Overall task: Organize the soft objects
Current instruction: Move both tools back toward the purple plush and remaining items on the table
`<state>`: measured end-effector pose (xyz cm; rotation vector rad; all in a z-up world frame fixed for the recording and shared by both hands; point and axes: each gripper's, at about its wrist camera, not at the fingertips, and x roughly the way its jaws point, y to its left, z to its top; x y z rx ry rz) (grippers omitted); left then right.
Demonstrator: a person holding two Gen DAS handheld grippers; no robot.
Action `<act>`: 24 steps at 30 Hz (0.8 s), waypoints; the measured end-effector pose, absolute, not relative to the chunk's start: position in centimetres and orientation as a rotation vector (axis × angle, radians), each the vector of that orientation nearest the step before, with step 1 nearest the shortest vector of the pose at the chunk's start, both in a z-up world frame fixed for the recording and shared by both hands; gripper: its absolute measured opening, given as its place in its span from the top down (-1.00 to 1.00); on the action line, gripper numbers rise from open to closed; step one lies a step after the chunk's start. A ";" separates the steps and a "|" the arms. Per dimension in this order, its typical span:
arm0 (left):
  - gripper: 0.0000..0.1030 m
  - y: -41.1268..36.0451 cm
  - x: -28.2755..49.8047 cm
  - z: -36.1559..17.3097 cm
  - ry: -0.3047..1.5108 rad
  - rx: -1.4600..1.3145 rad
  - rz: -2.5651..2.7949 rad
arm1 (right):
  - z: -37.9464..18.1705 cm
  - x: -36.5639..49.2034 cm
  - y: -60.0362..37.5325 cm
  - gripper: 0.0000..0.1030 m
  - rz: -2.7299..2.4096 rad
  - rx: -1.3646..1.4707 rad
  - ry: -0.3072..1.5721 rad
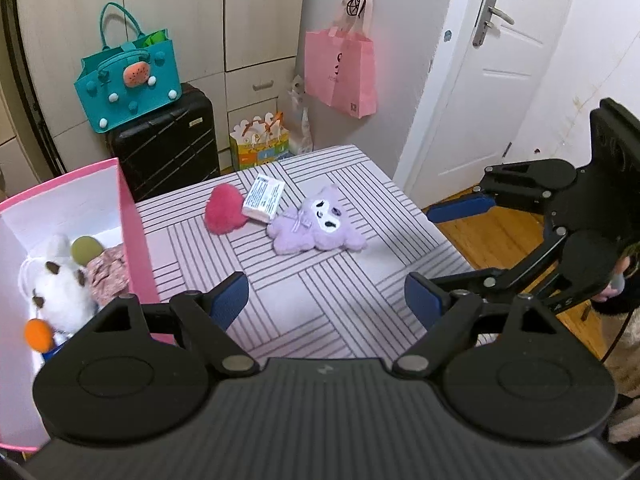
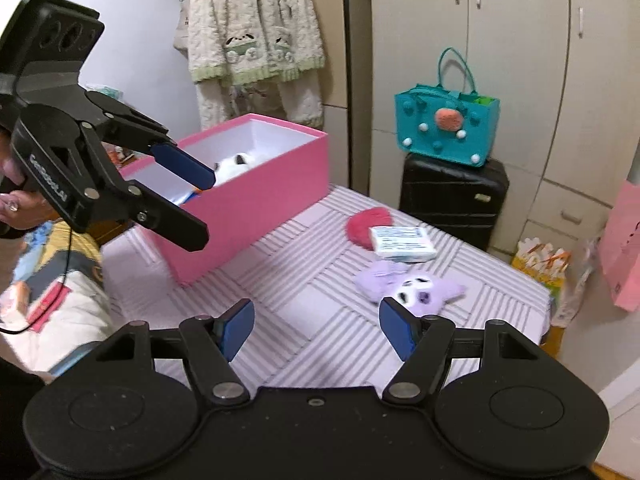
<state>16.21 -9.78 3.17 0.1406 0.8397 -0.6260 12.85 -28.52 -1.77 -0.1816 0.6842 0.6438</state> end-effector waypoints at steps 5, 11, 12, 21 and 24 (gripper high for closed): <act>-0.65 -11.0 17.1 1.8 0.812 0.110 -0.634 | -4.3 13.9 -29.3 -0.44 0.599 -0.232 0.603; -0.65 -12.3 19.0 -0.5 0.798 0.037 -0.602 | -7.2 16.2 -30.0 -0.49 0.552 -0.237 0.589; -0.65 -12.5 19.4 -1.1 0.801 0.021 -0.597 | -7.5 16.6 -30.1 -0.49 0.554 -0.226 0.586; -0.63 -13.8 22.2 -5.6 0.700 -0.010 -0.485 | -11.4 19.9 -29.2 -0.69 0.478 -0.237 0.568; -0.61 -14.0 23.6 -7.4 0.682 -0.003 -0.435 | -12.4 20.6 -28.6 -0.71 0.473 -0.258 0.594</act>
